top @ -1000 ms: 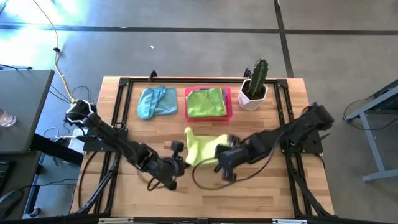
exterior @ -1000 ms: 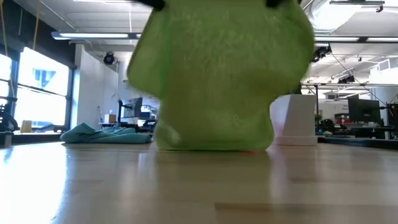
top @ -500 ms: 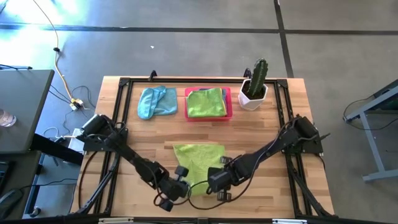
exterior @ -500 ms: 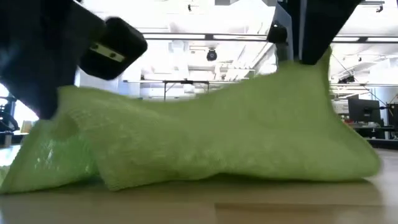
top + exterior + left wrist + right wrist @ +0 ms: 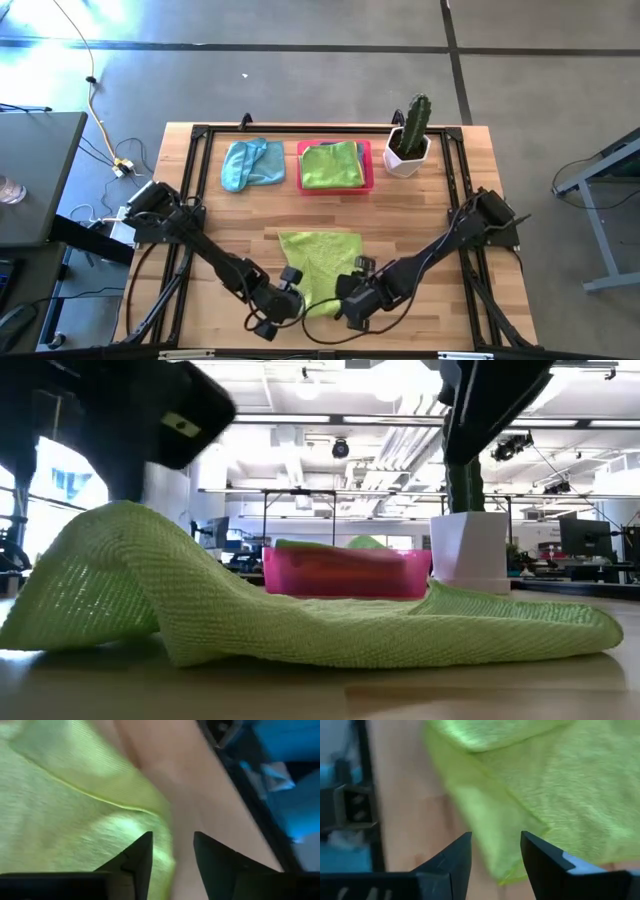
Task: Fold microfiber towels
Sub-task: Fold the light green microfiber cloth
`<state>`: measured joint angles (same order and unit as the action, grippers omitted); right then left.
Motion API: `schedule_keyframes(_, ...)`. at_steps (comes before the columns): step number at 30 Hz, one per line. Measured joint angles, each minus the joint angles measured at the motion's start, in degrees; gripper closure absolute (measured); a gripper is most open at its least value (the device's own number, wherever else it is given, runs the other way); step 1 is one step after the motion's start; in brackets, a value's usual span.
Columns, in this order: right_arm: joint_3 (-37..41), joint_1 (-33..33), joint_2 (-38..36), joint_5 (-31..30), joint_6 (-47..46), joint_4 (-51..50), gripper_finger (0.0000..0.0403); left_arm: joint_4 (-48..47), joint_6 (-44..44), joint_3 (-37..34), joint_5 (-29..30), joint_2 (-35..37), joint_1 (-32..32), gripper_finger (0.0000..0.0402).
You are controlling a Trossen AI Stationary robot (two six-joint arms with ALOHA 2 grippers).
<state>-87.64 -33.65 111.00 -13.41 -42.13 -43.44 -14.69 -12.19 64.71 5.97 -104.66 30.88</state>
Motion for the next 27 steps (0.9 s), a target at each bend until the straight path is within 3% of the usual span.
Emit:
schedule_keyframes(8,9.44,-0.05,0.00,-3.68,-10.43,3.89,0.0242,-7.11,-5.60,0.01,-2.40,0.00,1.56,0.0252)
schedule_keyframes(19,19.93,2.11,0.00,-3.51,-6.45,23.31,0.0242,-7.92,-0.23,-0.13,5.22,0.00,1.37,0.0252)
schedule_keyframes(27,24.03,2.54,-0.07,-4.00,-6.35,27.54,0.0242,-10.58,-1.11,-0.13,5.40,0.00,1.61,0.0252)
